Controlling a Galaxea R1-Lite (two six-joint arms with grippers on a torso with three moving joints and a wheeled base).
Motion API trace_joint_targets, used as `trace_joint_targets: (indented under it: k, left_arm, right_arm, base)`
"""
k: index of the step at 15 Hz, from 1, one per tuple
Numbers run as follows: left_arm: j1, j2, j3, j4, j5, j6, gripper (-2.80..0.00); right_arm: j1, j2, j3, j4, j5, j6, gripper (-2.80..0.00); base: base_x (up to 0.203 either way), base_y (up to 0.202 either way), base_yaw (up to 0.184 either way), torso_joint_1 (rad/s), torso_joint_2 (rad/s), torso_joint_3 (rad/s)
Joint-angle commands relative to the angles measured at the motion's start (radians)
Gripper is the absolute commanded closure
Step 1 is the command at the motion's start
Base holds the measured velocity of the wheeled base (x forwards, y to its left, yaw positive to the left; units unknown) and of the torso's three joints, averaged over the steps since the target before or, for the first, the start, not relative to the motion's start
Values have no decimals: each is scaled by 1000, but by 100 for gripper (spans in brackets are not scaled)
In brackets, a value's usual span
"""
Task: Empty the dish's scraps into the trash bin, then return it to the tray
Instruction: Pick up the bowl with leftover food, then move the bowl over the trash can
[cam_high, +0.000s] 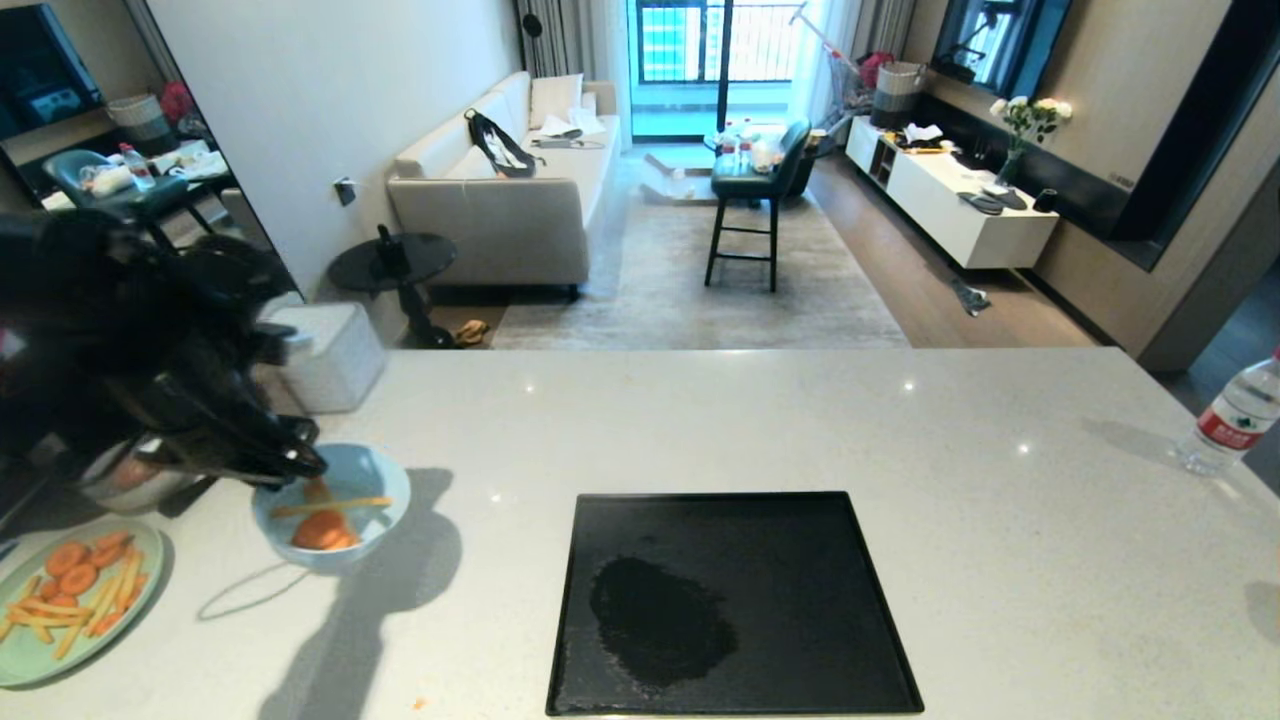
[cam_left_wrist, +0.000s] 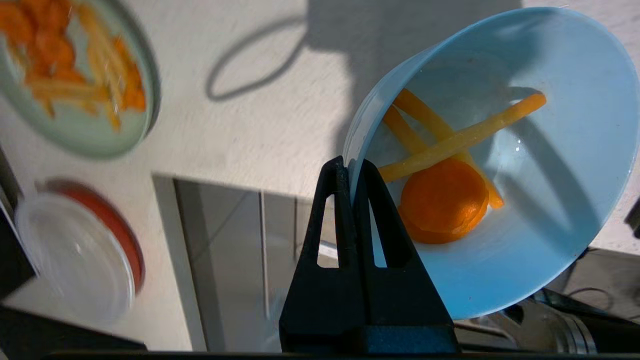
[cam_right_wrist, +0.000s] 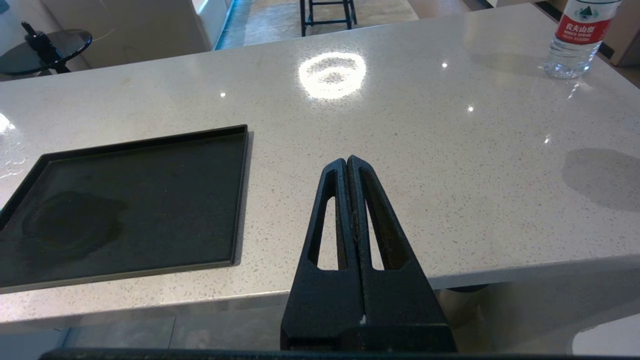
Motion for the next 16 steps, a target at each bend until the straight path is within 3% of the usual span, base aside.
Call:
trace_joint_targets:
  k: [1, 3, 6, 8, 12, 16]
  left_arm:
    - [154, -167, 105, 28, -32, 2, 0]
    - [262, -282, 238, 38, -91, 15, 0]
    - [350, -441, 399, 41, -143, 122, 0]
    - [359, -543, 478, 43, -170, 162, 0]
    - [355, -687, 629, 38, -272, 178, 0]
    - [274, -728, 692, -3, -339, 198, 0]
  right_arm:
    - [0, 0, 0, 0, -1, 0, 0]
    - [0, 0, 0, 0, -1, 1, 0]
    - [0, 0, 0, 0, -1, 0, 0]
    - [0, 0, 0, 0, -1, 0, 0]
    - [0, 0, 0, 0, 0, 1, 0]
    - [0, 0, 0, 0, -1, 0, 0]
  base:
    - [0, 0, 0, 0, 0, 0]
    - [0, 0, 0, 0, 0, 0]
    - [0, 0, 0, 0, 0, 0]
    - [0, 0, 0, 0, 0, 0]
    - [0, 0, 0, 0, 0, 0]
    - [0, 0, 0, 0, 0, 0]
